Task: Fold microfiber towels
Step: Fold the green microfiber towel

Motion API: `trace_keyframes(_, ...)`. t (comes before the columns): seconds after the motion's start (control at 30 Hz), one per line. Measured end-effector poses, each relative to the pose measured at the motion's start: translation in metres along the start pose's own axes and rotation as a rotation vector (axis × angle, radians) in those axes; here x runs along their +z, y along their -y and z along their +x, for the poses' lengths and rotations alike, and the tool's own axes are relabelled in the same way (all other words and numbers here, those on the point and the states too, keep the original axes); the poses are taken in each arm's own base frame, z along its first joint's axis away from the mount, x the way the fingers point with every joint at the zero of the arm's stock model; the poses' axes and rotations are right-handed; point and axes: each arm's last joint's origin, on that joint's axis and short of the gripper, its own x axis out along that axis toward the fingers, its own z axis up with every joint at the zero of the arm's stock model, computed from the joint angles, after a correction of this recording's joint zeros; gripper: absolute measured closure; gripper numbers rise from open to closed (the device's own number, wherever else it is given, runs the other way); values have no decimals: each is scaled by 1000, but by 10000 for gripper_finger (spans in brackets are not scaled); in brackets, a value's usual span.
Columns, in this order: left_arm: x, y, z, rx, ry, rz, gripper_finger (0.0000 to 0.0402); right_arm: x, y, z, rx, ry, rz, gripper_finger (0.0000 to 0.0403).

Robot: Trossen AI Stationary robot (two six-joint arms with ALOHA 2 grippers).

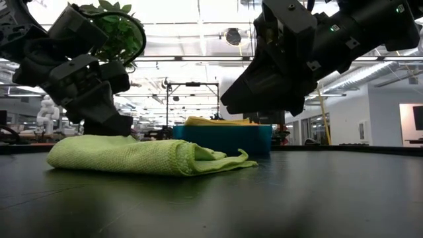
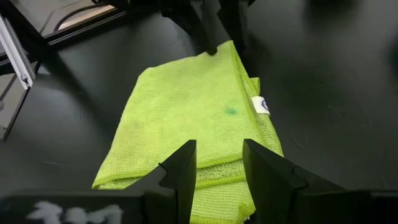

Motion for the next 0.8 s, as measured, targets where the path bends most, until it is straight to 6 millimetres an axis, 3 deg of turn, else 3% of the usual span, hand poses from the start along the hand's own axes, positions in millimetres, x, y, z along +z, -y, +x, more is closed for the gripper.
trace_keyframes(0.13, -1, 0, 0, 6, -4, 0, 192, 0, 0, 0, 0, 0, 0, 278)
trace_keyframes(0.23, -1, 1, 0, 2, -9, 24, 215, 0, 0, 0, 0, 0, -2, 278)
trace_keyframes(0.53, 3, 11, 0, -79, 51, 202, 387, 3, 5, 3, -14, 4, -9, 276)
trace_keyframes(0.8, 3, 29, -2, -183, 133, 372, 397, 18, 18, 14, 49, 0, 21, 241)
